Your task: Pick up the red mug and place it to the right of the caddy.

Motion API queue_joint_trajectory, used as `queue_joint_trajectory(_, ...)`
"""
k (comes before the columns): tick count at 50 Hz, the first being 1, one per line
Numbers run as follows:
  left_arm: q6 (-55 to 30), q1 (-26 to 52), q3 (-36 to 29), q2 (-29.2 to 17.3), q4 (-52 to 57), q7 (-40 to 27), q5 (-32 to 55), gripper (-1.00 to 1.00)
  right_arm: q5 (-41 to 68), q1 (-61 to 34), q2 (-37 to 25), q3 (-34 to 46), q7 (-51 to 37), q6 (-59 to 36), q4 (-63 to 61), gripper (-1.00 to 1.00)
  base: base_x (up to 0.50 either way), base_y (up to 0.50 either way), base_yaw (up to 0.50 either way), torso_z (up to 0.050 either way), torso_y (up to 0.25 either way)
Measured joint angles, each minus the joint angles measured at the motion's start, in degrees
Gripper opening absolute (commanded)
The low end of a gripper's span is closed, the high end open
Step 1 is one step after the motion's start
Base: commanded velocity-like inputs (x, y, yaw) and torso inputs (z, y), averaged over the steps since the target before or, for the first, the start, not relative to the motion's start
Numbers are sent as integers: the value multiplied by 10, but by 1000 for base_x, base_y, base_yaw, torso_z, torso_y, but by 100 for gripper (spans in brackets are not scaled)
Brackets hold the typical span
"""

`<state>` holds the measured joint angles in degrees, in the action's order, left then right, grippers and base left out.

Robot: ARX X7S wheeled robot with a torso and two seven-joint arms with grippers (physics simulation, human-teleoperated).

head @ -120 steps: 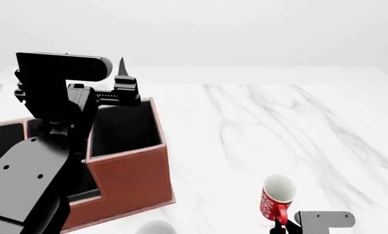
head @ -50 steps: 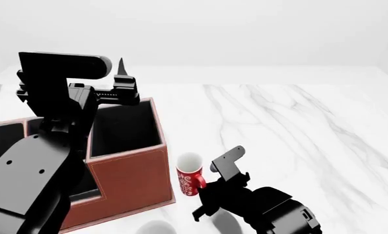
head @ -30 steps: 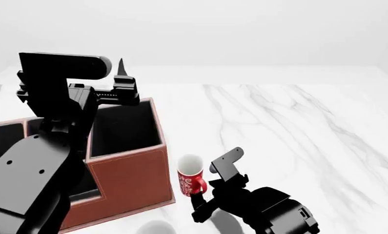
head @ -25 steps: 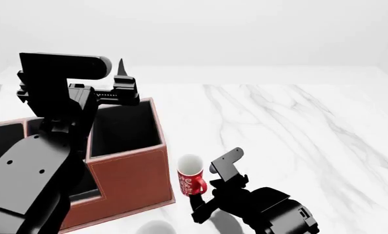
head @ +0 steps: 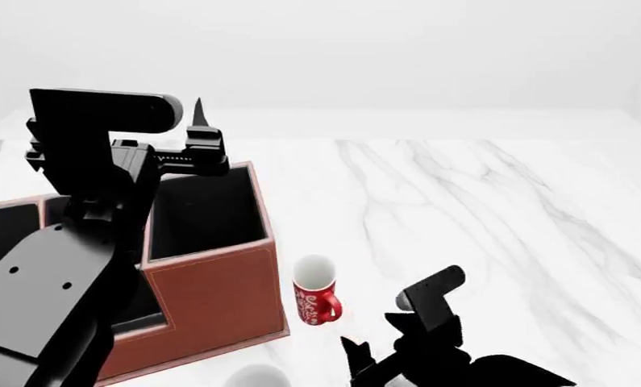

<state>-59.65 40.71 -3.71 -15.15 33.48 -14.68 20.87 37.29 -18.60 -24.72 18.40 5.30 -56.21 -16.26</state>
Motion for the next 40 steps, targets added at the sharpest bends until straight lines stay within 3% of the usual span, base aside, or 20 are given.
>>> queue_joint_trajectory(10,-1,0,-1,-1,3,-3,3,100,43,18,-46,-152,-115,-31,-190,100,0,0,0,0,0)
queue_joint_trajectory(19,-4,1,-1,-2,6,-5,6,100,69,-3,-52,-253,-173,-7,-309,100,0,0,0,0,0)
queue_joint_trajectory(40,-4,4,-4,-3,8,-10,12,100,73,-20,-57,-287,-207,34,-386,100,0,0,0,0,0)
